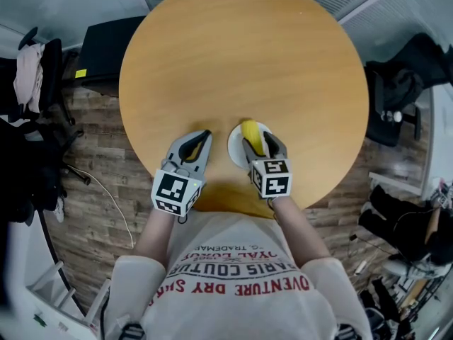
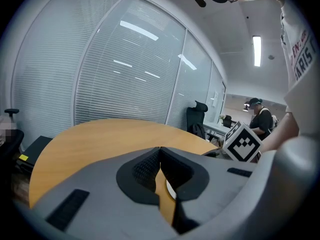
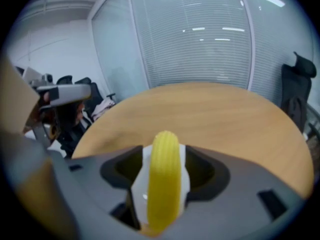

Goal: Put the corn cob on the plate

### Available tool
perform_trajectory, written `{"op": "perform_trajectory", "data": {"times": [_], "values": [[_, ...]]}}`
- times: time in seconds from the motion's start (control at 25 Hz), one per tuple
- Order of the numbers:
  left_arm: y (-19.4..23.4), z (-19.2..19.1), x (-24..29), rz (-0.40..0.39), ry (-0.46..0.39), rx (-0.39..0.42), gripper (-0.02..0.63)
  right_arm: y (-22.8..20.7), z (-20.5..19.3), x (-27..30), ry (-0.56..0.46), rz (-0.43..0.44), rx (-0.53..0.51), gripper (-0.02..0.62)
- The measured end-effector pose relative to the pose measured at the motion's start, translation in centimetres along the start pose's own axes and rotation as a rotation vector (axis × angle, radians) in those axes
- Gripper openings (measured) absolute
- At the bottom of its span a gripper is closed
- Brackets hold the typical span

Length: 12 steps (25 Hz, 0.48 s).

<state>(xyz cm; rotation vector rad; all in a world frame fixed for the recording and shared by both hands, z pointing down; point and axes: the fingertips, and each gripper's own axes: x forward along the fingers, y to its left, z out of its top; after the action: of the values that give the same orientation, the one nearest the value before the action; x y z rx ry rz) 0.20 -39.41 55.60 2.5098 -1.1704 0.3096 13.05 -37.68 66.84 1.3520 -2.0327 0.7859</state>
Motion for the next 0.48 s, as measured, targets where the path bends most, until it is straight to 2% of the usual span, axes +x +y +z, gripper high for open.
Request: {"op": "perform_trajectory", "data": {"times": [0.12,0.16,0.2,0.24,0.36,0.48], "values": [[-0.8,0.6,-0.3,0.002,-0.009,0.009,0.035,0.0,1.1,-1.8,-0.048,0.022,0.033,0.261],[-1.1,0.8,-0.4,0.002,-0.012,0.012,0.035,0.0,1.6,-2.6,-0.075,0.022,0.039,0.200],[-1.6,1.0,-0.6,0.002,-0.017,0.016,0.035,0.0,2.1,-3.4,-0.105,0.019,0.049,0.093],[-2.0,1.4,-0.8,0.001,-0.024,0.021,0.035,0.0,2.6,-4.2,-0.134,0.023,0.063,0.063],[-3.5,2.2,-1.3,0.008,-0.042,0.036,0.035,0.2,3.8,-6.3,-0.200,0.049,0.085,0.044],[-5.0,2.9,-2.0,0.026,-0.057,0.047,0.035,0.4,5.0,-8.7,-0.273,0.053,0.023,0.036]]}}
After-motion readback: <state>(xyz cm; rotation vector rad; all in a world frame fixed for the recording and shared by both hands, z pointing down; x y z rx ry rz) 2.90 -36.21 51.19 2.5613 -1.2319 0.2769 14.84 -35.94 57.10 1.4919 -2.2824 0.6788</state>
